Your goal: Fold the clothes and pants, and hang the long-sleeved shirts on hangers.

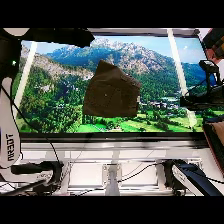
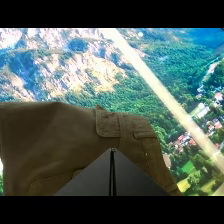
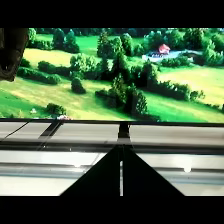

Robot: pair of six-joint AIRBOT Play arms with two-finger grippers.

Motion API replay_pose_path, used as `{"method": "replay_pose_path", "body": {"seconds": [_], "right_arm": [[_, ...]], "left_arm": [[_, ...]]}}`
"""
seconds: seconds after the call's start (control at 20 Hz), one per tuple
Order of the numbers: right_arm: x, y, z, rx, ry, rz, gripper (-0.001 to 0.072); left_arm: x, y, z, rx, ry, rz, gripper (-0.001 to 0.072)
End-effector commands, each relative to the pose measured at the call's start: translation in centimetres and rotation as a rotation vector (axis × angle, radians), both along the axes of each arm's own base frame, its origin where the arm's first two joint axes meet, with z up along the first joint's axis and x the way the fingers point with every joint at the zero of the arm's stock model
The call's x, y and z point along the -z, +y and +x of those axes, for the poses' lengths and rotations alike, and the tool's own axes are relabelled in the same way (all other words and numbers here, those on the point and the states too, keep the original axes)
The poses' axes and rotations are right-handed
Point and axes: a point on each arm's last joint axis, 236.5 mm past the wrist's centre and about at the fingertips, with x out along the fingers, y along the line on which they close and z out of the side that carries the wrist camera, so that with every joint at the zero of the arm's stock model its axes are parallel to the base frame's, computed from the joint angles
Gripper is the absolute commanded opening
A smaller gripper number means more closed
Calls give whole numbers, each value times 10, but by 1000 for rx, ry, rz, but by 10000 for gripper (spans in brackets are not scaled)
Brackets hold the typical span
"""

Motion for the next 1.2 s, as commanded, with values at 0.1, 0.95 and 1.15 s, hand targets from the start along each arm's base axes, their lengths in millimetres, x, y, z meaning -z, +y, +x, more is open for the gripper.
{"method": "replay_pose_path", "body": {"seconds": [0.1,0.95,1.15], "right_arm": [[-8,1,23,-21,-103,-6,50],[-22,5,68,-145,-307,-46,51],[30,10,45,-188,-162,-29,50]], "left_arm": [[0,0,0,0,0,0,17],[134,33,-48,-41,363,196,16],[186,61,-87,-141,356,162,18]]}}
